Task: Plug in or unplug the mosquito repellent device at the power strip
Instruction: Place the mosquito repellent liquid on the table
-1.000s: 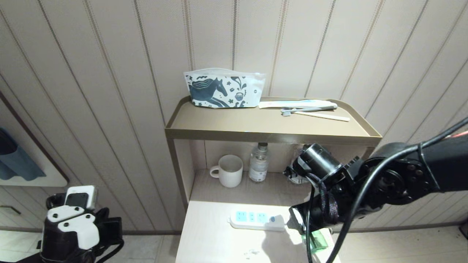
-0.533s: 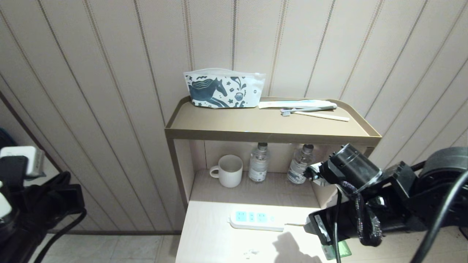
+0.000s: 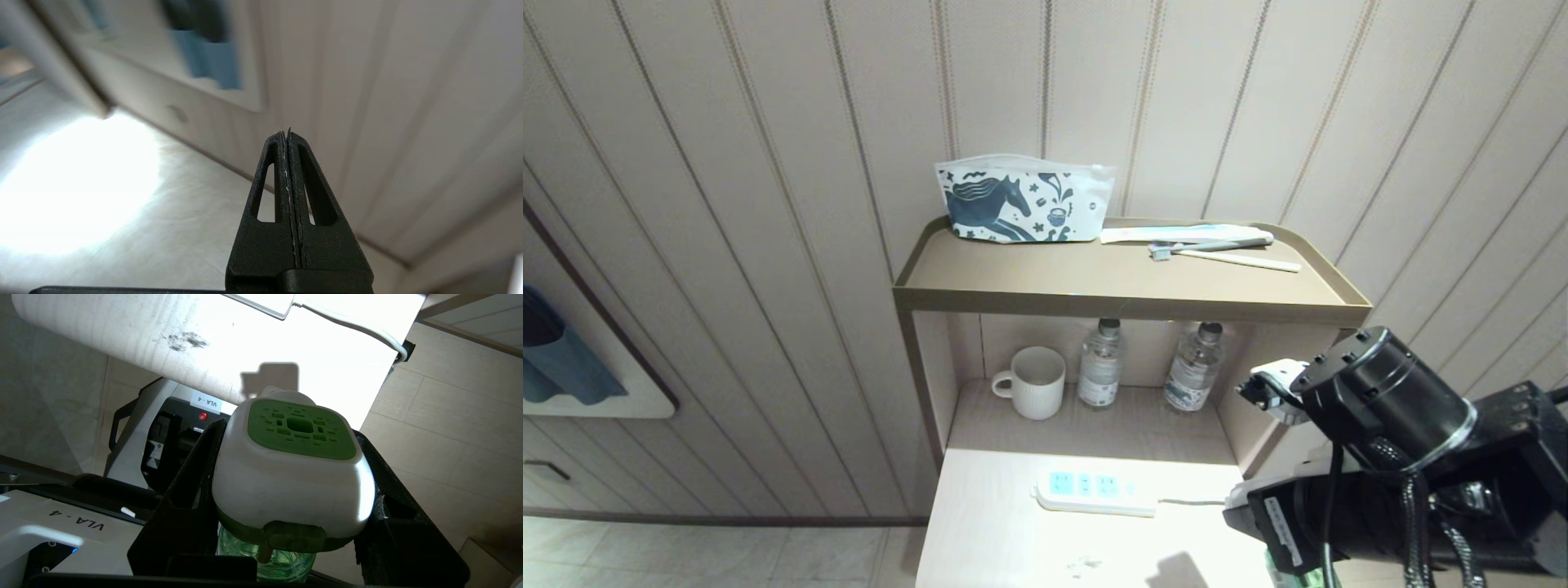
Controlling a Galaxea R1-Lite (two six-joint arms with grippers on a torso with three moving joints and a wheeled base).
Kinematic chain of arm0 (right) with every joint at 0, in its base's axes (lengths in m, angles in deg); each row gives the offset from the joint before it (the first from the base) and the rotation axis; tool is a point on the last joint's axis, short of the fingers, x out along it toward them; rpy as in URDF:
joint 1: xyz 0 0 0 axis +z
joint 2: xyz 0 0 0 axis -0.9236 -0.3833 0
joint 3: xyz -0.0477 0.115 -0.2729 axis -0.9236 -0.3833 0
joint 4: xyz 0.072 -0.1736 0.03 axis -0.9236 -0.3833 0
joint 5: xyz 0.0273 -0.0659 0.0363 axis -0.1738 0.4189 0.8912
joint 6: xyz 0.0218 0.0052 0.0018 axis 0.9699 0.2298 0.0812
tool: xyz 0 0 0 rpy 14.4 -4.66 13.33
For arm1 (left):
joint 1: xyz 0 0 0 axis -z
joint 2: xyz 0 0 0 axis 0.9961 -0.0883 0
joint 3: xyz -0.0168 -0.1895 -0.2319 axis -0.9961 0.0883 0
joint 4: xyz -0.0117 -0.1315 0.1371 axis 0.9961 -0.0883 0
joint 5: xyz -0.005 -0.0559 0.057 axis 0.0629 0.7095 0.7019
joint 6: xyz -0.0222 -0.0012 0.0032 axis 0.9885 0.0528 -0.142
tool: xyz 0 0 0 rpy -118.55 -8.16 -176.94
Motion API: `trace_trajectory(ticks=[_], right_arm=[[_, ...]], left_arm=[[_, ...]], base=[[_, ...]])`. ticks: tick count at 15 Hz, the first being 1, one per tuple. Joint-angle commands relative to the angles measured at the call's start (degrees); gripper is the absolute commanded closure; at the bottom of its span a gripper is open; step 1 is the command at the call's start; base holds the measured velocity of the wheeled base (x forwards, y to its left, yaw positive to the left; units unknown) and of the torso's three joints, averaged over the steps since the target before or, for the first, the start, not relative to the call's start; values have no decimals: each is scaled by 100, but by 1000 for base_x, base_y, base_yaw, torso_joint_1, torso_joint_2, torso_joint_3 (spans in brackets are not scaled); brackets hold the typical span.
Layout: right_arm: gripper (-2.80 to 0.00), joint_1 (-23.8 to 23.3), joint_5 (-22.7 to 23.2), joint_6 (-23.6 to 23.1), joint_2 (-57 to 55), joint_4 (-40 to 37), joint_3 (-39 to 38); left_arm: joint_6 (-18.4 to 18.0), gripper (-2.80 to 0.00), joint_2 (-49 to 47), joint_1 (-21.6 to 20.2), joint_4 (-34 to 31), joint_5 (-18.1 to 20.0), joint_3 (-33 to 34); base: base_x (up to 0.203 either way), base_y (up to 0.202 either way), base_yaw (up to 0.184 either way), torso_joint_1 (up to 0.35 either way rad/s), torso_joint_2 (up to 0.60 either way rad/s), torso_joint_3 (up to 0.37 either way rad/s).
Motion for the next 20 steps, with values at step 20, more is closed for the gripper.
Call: trace_trajectory(ticks=[20], right_arm=[[0,-58,-35,5,719,584,-438]], left_arm=[[-822,0,3869,-810,-544,4297,2658]], base=[[0,0,0,0,0,0]])
